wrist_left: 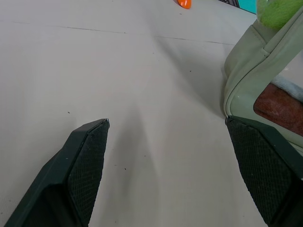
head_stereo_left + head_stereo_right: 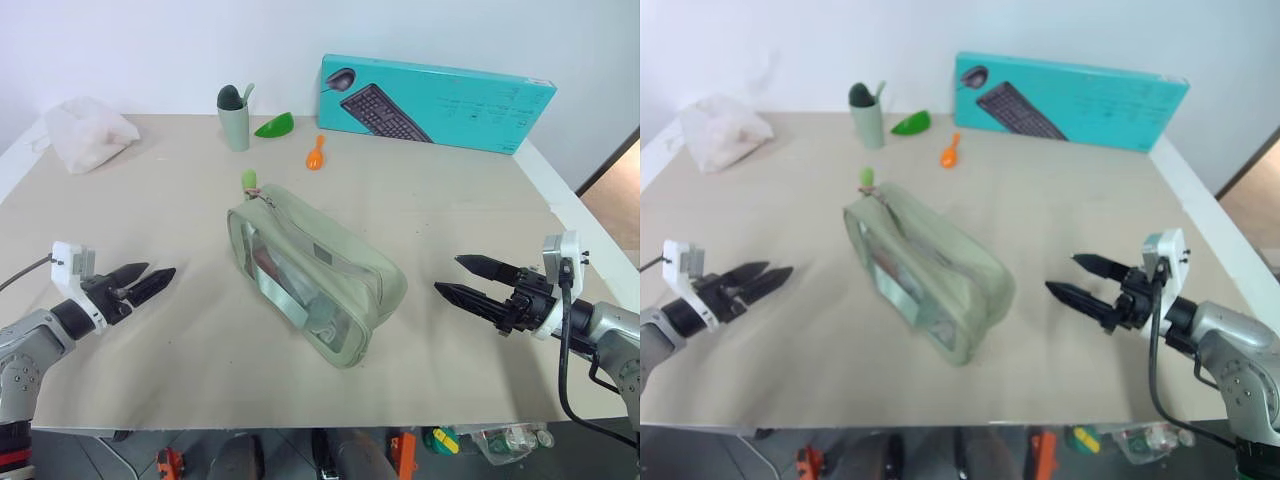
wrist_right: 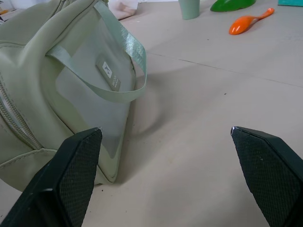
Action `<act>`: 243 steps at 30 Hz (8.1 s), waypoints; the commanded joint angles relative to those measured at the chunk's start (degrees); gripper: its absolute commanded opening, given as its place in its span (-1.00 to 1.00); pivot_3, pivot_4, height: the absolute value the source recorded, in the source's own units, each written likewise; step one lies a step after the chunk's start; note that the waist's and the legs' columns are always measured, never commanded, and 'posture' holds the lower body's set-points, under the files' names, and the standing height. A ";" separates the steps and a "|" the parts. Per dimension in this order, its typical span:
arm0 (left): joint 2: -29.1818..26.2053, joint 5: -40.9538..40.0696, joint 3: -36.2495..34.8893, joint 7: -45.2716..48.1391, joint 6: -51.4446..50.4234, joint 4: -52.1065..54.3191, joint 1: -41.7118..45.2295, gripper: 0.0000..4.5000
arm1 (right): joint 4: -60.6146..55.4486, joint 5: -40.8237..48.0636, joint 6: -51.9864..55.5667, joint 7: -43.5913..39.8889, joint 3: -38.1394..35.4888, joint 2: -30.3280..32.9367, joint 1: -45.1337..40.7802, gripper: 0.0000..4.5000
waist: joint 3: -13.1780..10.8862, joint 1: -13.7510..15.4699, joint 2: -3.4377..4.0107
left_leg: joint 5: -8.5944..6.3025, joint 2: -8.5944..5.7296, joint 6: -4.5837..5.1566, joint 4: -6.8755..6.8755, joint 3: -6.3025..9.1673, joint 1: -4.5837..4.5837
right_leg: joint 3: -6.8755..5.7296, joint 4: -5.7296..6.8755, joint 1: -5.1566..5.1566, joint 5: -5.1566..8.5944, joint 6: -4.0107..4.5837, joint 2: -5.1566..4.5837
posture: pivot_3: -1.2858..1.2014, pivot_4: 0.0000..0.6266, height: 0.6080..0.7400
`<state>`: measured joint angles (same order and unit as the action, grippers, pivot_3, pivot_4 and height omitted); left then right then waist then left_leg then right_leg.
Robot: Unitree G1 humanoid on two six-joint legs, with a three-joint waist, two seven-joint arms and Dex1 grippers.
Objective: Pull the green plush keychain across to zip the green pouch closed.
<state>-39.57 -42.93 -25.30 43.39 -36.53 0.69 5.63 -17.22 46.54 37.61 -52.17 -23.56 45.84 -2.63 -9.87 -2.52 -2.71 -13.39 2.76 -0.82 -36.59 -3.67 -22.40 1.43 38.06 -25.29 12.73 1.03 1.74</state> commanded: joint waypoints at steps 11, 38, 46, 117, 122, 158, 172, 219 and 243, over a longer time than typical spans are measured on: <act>-5.38 -11.22 -3.12 9.47 -0.23 14.34 11.74 0.80 | -9.92 15.53 7.09 2.36 -1.86 6.00 -17.17 1.00 | -0.10 -0.07 -0.11 | 0.02 -0.02 -0.01 -0.04 -0.10 0.02 | 0.08 0.01 0.02 -0.08 -0.01 -0.01 | 0.03 -0.52 1.00; -2.34 -12.64 -0.16 12.08 1.95 20.36 3.36 0.80 | -18.51 9.93 8.26 -3.21 17.59 10.78 -25.73 1.00 | -0.09 0.09 -0.12 | 0.03 -0.04 -0.01 -0.19 0.05 -0.06 | -0.10 0.04 0.05 -0.03 -0.04 -0.13 | 0.03 -0.52 1.00; -1.40 -11.80 -0.02 11.91 3.46 20.76 1.30 0.80 | -19.71 8.40 10.06 -2.58 21.61 10.43 -27.36 1.00 | -0.09 0.09 -0.12 | 0.03 -0.02 -0.01 -0.19 0.07 -0.04 | -0.12 0.05 0.05 -0.03 -0.03 -0.10 | 0.03 -0.52 1.00; -2.74 -14.83 -2.32 10.85 2.47 20.30 -2.02 0.82 | 28.60 -27.31 -35.44 -31.28 28.00 -1.07 -46.45 -0.87 | -0.10 -0.16 -0.10 | 0.11 0.77 -0.14 -0.71 -0.10 0.33 | -0.05 0.83 -0.02 -0.26 0.75 0.87 | 0.03 -0.52 1.00; -2.45 -14.22 -0.75 11.80 2.61 18.73 -0.14 0.82 | 24.14 -23.75 -29.48 -30.90 25.59 0.76 -44.48 -0.87 | -0.22 0.09 0.09 | 0.15 0.79 -0.21 -0.67 -0.10 0.29 | -0.16 0.94 -0.06 -0.15 0.93 0.90 | 0.03 -0.52 1.00; -1.69 -13.72 0.78 11.49 2.98 18.12 1.24 0.82 | 17.94 -16.28 -18.46 -28.21 14.44 7.13 -35.90 0.52 | -0.27 -0.09 0.16 | 0.07 0.78 -0.32 -0.58 -0.05 0.31 | -0.16 0.92 -0.05 0.00 1.11 0.88 | 0.03 -0.52 1.00; 0.61 -12.86 3.26 11.28 3.51 18.84 2.03 0.82 | 1.80 -17.65 -5.86 -27.16 26.50 8.19 -47.61 0.52 | -0.34 -0.04 0.27 | 0.25 0.80 -0.63 -0.15 0.01 0.36 | -0.31 0.91 -0.15 0.10 1.21 0.97 | 0.03 -0.52 1.00; -2.66 -18.85 -5.86 8.64 1.70 23.04 -2.47 0.82 | 18.47 -40.25 -28.45 -25.23 40.77 -6.80 -55.35 -0.98 | -0.36 -0.11 0.25 | 0.23 0.94 -0.96 0.05 0.09 0.46 | -0.42 0.97 -0.15 0.34 1.42 1.10 | 0.03 -0.52 1.00; -2.65 -19.37 -4.78 8.16 1.47 21.76 -1.54 0.82 | 13.95 -36.02 -22.92 -26.25 38.96 -10.38 -54.57 -0.98 | -0.35 -0.23 0.24 | 0.18 1.13 -1.06 0.15 0.06 0.63 | -0.37 1.02 -0.14 0.39 1.51 1.37 | 0.03 -0.52 1.00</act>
<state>-41.89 -61.81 -29.54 51.00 -35.77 22.19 3.21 -0.59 8.77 14.47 -79.35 17.98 35.58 -56.21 -10.21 -2.75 -2.48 -13.21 3.87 -1.88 -36.44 -3.62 -21.78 1.05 39.08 -25.44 13.12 2.54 3.08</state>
